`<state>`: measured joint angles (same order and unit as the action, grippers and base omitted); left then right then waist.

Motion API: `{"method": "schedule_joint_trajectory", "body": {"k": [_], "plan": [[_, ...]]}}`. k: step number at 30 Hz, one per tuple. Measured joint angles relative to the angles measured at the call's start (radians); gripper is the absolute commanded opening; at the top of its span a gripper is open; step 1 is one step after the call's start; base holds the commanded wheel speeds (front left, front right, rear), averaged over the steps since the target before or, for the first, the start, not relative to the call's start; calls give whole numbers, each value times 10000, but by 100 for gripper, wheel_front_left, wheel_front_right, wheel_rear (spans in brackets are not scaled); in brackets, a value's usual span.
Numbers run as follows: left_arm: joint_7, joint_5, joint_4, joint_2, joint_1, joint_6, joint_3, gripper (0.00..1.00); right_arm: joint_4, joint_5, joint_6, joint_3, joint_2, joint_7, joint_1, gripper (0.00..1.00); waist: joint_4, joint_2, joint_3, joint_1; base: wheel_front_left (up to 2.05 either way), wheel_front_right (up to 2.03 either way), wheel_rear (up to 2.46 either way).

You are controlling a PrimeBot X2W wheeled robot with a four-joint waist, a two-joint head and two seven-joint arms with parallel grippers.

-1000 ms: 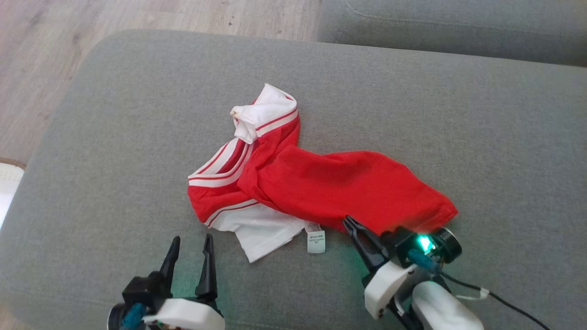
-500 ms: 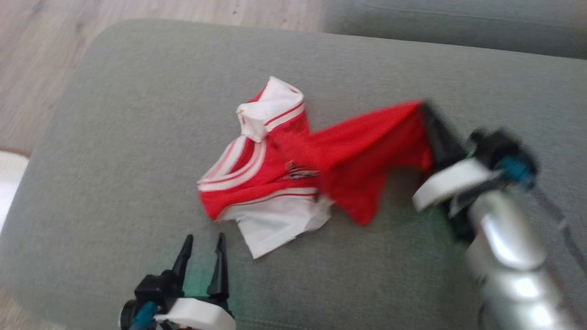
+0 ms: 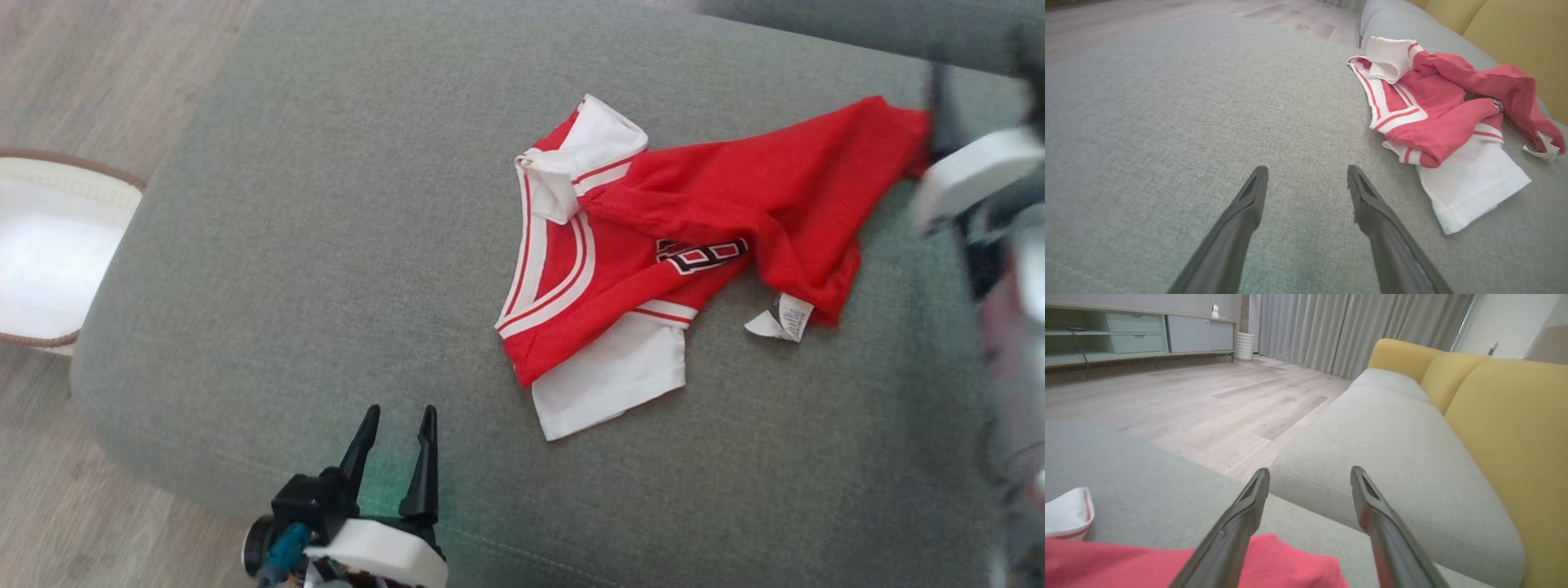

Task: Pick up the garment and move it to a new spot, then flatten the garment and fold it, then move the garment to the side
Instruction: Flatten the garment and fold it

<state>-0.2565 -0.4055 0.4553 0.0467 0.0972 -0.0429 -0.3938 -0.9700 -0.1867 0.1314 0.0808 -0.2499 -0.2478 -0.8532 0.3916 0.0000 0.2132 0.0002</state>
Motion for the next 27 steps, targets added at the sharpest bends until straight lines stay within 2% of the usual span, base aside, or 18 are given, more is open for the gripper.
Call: {"method": "schedule_joint_trajectory", "body": {"k": [5, 9, 14, 17, 26, 27], "plan": [[0, -6, 2, 0, -17, 46, 88, 100, 1041, 382, 0, -453, 999, -2, 1544, 100, -358, 0, -76, -2, 0, 0, 0], [0, 46, 2, 0, -11, 19, 100, 100, 1944, 1181, 0, -1160, 1120, -2, 3277, 100, -721, 0, -139, -2, 0, 0, 0], [0, 46, -15, -2, 1, 19, 98, 100, 2330, 1833, 0, -2086, 1127, -2, 4789, 100, -957, 0, -175, -3, 0, 0, 0], [0, 46, -31, -2, 1, 0, 90, 100, 2328, 2065, 0, -2353, 1135, -2, 4965, 100, -955, 0, -152, -2, 0, 0, 0], [0, 44, 2, 0, -11, -15, 107, 100, 1802, 2006, 0, -2293, 1131, -21, 4811, 100, -520, 0, -140, -3, 0, 0, 0], [0, 44, 8, -2, -14, -15, 119, 100, 1755, 1962, 0, -2257, 1131, -27, 4731, 70, -489, 0, -143, -2, 0, 0, 0]]}}
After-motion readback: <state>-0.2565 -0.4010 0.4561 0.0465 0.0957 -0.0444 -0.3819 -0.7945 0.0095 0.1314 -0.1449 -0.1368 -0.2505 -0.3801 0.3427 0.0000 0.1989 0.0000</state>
